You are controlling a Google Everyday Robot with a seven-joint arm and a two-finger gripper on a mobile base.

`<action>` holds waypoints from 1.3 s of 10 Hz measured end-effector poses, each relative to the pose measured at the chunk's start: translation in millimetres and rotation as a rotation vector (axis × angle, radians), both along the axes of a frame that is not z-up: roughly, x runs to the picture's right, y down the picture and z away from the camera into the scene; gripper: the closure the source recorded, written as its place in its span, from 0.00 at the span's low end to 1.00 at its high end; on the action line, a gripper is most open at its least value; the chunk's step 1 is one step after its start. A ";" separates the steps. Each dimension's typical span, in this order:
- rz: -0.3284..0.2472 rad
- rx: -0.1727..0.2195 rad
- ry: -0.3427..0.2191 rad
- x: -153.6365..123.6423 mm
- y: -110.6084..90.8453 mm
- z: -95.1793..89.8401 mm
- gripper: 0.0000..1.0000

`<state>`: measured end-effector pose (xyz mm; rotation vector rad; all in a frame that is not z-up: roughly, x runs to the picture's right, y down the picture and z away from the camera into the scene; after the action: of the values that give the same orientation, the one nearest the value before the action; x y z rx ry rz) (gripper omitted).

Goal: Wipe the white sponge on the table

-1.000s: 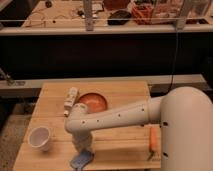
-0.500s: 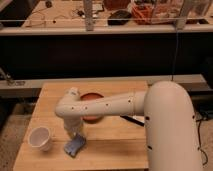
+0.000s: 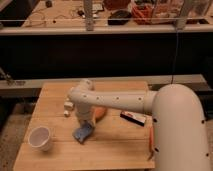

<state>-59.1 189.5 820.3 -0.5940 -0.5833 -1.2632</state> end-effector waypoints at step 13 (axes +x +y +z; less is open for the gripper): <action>-0.046 -0.082 0.030 25.0 118.9 -76.7 1.00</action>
<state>-34.1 308.4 743.6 -0.6971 -0.6016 -1.2764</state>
